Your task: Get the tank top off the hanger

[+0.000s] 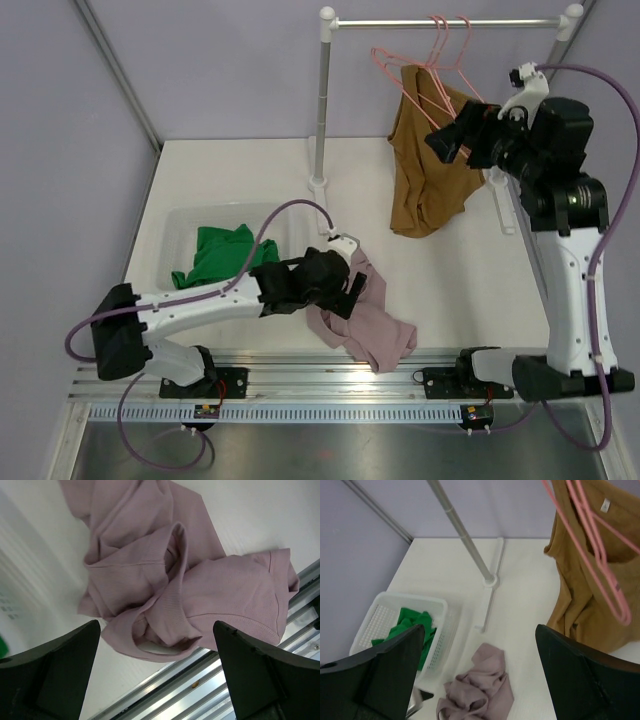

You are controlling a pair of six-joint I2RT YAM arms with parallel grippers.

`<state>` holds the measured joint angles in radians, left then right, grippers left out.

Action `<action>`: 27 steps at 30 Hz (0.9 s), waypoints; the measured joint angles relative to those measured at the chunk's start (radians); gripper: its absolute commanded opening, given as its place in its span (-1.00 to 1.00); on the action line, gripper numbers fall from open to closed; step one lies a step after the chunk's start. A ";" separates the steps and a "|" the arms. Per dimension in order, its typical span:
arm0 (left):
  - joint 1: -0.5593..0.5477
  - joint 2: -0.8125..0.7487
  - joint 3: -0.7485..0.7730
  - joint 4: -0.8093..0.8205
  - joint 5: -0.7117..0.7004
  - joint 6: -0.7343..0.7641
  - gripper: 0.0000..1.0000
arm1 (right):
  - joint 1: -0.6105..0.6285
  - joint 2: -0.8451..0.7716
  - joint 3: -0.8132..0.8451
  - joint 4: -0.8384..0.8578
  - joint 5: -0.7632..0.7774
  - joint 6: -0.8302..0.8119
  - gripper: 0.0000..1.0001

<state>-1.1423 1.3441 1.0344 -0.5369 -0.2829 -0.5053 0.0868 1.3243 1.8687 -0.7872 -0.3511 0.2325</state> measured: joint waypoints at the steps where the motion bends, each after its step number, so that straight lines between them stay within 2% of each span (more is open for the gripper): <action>1: -0.012 0.040 0.006 0.010 0.005 -0.002 0.98 | 0.000 -0.064 -0.072 0.026 -0.008 0.006 0.99; 6: -0.050 0.243 0.055 0.063 0.032 -0.014 0.98 | 0.000 -0.334 -0.347 0.084 -0.055 0.042 0.99; 9: -0.058 0.352 0.064 0.090 0.047 -0.020 0.98 | 0.000 -0.444 -0.460 0.119 -0.120 0.061 0.99; 11: -0.058 0.413 0.066 0.102 0.056 -0.024 0.75 | 0.000 -0.497 -0.510 0.140 -0.169 0.073 0.99; 12: -0.058 0.445 0.069 0.105 0.061 -0.028 0.55 | 0.000 -0.513 -0.523 0.146 -0.186 0.078 0.99; 13: -0.058 0.467 0.082 0.104 0.061 -0.029 -0.41 | 0.000 -0.534 -0.543 0.156 -0.210 0.082 0.99; 14: -0.058 0.469 0.093 0.115 0.066 -0.031 -0.82 | 0.000 -0.543 -0.549 0.156 -0.219 0.083 0.99; 15: -0.060 0.471 0.100 0.127 0.072 -0.034 -1.00 | 0.000 -0.554 -0.555 0.157 -0.228 0.084 0.99; 21: -0.068 0.430 0.102 0.087 0.038 -0.038 -1.00 | 0.000 -0.609 -0.561 0.165 -0.246 0.086 0.99; 27: -0.060 0.233 0.174 -0.069 -0.078 -0.013 -1.00 | 0.000 -0.623 -0.561 0.158 -0.252 0.078 0.99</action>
<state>-1.2022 1.5776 1.2079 -0.6064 -0.3607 -0.5186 0.0868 0.7017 1.3079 -0.6289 -0.6029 0.3103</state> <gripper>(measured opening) 0.057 0.993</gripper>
